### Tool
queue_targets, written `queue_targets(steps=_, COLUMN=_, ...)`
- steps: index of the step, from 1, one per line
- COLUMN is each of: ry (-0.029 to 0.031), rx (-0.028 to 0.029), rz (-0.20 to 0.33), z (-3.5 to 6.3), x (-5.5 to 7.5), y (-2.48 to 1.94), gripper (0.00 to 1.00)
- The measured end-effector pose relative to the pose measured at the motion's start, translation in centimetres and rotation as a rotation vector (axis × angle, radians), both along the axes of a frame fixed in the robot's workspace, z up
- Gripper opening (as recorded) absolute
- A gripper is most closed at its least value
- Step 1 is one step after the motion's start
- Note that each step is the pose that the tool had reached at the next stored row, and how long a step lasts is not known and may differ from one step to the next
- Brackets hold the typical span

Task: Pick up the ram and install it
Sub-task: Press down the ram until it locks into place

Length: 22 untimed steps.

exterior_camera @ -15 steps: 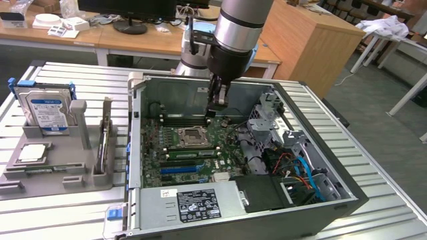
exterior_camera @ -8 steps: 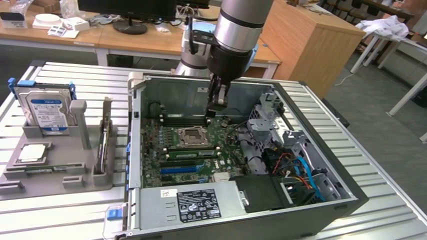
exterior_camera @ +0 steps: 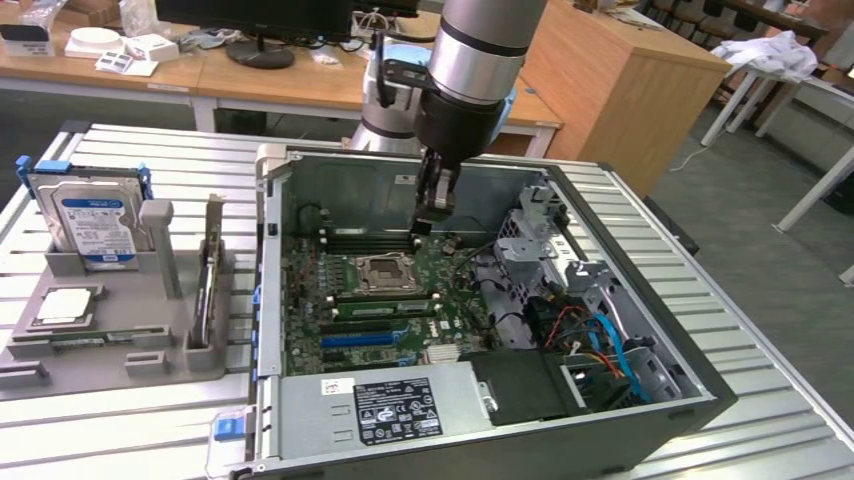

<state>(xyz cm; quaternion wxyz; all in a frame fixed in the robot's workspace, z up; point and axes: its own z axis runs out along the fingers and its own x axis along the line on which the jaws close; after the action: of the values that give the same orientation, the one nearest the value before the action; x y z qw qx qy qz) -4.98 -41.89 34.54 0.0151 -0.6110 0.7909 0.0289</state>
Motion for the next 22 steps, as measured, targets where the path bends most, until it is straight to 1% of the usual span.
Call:
queue_targets(steps=10, ry=0.0, rx=0.0, rz=-0.081, z=0.0, x=0.0, y=0.0, gripper=0.11)
queue_targets(steps=22, ry=0.0, rx=0.0, rz=-0.151, z=0.0, x=0.0, y=0.0, gripper=0.11)
